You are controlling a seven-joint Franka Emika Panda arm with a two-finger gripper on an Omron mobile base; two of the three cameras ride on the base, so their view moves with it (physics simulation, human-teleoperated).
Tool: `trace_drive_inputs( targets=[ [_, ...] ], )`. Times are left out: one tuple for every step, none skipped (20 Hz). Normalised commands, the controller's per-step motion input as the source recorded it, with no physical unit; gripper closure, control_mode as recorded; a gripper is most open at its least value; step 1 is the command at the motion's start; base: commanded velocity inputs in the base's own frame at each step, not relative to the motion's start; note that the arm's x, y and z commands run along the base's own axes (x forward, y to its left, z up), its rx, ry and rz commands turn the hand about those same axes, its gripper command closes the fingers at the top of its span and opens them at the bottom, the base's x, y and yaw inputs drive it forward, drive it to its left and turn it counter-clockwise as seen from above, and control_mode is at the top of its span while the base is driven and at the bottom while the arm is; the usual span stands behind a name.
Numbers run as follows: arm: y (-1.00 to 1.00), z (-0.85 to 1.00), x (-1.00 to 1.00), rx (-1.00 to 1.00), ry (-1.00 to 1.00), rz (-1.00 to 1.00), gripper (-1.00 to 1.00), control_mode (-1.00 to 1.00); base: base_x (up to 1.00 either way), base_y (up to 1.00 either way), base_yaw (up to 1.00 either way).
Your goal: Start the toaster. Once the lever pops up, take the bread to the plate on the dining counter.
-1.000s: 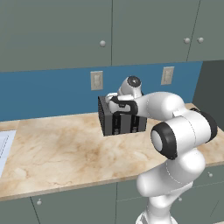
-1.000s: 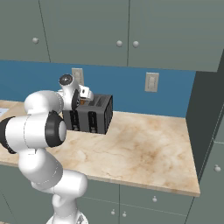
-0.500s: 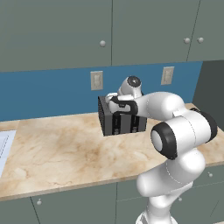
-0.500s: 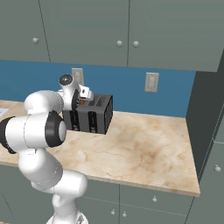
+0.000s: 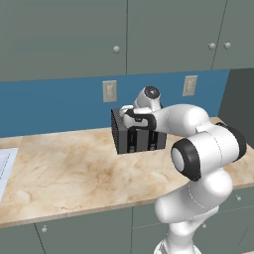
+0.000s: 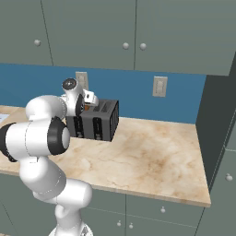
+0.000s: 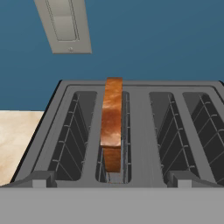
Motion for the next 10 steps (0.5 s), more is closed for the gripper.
trace_drive_inputs(
  targets=[
    [0.0, 0.0, 0.0, 0.0, 0.0, 0.0, -1.0, -1.0, 0.0, 0.0, 0.0],
    [0.0, 0.0, 0.0, 0.0, 0.0, 0.0, -1.0, -1.0, 0.0, 0.0, 0.0],
    [0.0, 0.0, 0.0, 0.0, 0.0, 0.0, -1.0, -1.0, 0.0, 0.0, 0.0],
    [0.0, 0.0, 0.0, 0.0, 0.0, 0.0, -1.0, -1.0, 0.0, 0.0, 0.0],
    [0.0, 0.0, 0.0, 0.0, 0.0, 0.0, -1.0, -1.0, 0.0, 0.0, 0.0],
    [0.0, 0.0, 0.0, 0.0, 0.0, 0.0, -1.0, -1.0, 0.0, 0.0, 0.0],
    [0.0, 0.0, 0.0, 0.0, 0.0, 0.0, -1.0, -1.0, 0.0, 0.0, 0.0],
    [0.0, 0.0, 0.0, 0.0, 0.0, 0.0, -1.0, -1.0, 0.0, 0.0, 0.0],
    [0.0, 0.0, 0.0, 0.0, 0.0, 0.0, -1.0, -1.0, 0.0, 0.0, 0.0],
    [0.0, 0.0, 0.0, 0.0, 0.0, 0.0, -1.0, -1.0, 0.0, 0.0, 0.0]
  ],
)
